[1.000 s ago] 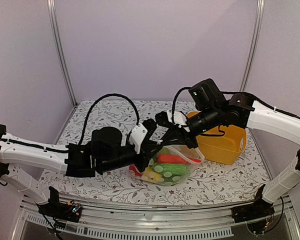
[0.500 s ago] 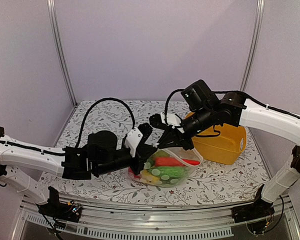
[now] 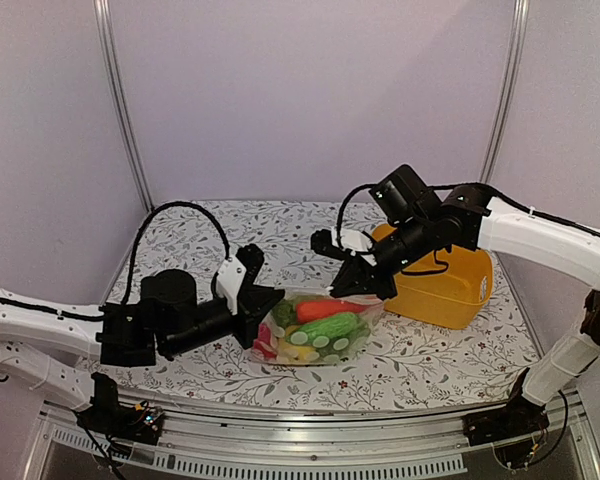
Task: Place the food in the zip-top bag and seal the zipper
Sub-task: Zip the zipper on the zipper food storage bag, then place the zipper food storage bag at the center of the board.
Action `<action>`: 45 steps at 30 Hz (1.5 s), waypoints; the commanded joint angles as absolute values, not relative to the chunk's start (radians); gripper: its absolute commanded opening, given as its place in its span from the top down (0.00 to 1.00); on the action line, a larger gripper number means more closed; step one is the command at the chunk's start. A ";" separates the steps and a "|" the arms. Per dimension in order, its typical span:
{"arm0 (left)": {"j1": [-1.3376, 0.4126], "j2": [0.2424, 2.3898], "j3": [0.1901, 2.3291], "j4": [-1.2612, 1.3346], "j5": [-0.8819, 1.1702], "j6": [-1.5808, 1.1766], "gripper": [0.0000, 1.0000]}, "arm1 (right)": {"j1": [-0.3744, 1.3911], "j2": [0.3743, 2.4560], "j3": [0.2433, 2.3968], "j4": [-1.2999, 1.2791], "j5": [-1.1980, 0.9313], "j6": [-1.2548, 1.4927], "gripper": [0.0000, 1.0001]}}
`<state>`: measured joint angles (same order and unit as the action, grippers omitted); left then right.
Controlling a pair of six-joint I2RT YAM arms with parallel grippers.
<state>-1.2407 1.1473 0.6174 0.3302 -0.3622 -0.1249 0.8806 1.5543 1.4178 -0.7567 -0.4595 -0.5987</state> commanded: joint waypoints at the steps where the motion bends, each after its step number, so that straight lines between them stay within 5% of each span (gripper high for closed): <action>1: -1.208 1.065 0.568 0.364 -0.474 -0.145 1.00 | 0.824 1.539 1.360 -0.890 -0.375 -0.594 0.99; 26: -1.182 0.963 0.449 0.388 -0.499 -0.177 1.00 | 0.742 1.548 1.311 -0.886 -0.351 -0.619 0.93; 30: -1.170 0.971 0.454 0.397 -0.497 -0.172 1.00 | 0.742 1.552 1.332 -0.903 -0.359 -0.618 0.64; 33: -1.141 0.996 0.487 0.397 -0.496 -0.147 1.00 | 0.722 1.541 1.392 -0.929 -0.419 -0.614 0.54; 45: -0.899 1.230 0.836 0.419 -0.328 0.073 1.00 | 0.587 1.511 1.509 -0.858 -0.455 -0.569 0.42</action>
